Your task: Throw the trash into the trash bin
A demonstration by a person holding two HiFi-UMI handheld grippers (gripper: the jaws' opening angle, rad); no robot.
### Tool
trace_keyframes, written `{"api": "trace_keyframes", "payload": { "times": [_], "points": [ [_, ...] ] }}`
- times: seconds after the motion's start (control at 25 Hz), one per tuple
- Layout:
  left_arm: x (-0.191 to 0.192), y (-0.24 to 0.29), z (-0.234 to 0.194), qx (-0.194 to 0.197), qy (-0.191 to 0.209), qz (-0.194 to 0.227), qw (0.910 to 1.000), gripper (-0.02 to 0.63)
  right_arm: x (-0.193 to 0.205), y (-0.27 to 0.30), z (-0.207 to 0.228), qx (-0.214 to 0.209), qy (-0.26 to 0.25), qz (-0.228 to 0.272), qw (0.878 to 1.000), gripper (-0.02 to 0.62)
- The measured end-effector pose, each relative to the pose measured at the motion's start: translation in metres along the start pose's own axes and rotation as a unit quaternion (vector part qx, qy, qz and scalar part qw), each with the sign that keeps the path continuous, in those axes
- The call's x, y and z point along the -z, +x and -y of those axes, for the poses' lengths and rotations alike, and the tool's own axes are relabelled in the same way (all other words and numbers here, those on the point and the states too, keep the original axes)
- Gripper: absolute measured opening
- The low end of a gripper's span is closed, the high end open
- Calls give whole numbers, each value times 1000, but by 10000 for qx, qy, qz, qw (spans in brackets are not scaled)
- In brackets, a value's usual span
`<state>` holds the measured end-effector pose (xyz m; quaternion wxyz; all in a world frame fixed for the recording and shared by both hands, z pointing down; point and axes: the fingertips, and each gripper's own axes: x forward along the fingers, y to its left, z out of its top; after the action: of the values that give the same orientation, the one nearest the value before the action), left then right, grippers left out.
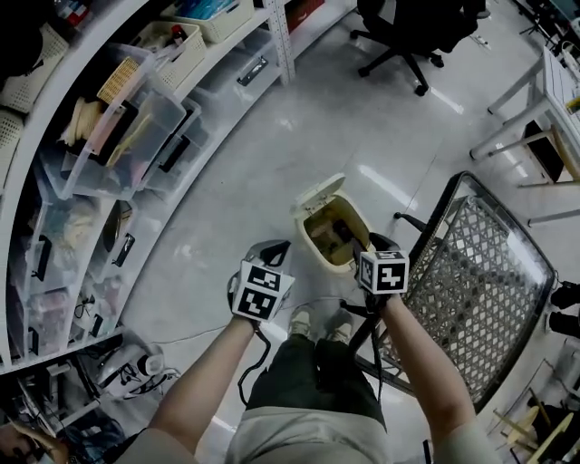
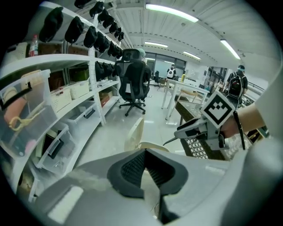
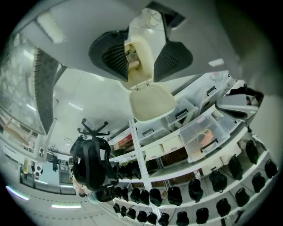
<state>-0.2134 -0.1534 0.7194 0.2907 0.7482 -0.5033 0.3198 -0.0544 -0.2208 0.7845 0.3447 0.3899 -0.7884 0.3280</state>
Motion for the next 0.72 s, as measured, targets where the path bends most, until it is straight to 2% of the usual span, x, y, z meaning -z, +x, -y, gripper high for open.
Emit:
{"api": "trace_keyframes", "payload": {
  "times": [0.2, 0.52, 0.6, 0.72],
  "points": [
    [-38, -40, 0, -110, 109, 277, 9995, 3, -35, -67, -6, -40, 177, 555, 9983, 115],
    [-113, -112, 17, -167, 398, 891, 9951, 3, -101, -196, -27, -231, 223, 1600, 9866, 71],
    [-130, -130, 26, -223, 641, 1019, 9925, 3, -115, -230, -34, -248, 143, 1881, 9817, 63],
    [-157, -156, 44, -326, 1262, 1223, 9839, 3, -134, -280, -46, -240, -74, 2267, 9736, 57]
  ]
}}
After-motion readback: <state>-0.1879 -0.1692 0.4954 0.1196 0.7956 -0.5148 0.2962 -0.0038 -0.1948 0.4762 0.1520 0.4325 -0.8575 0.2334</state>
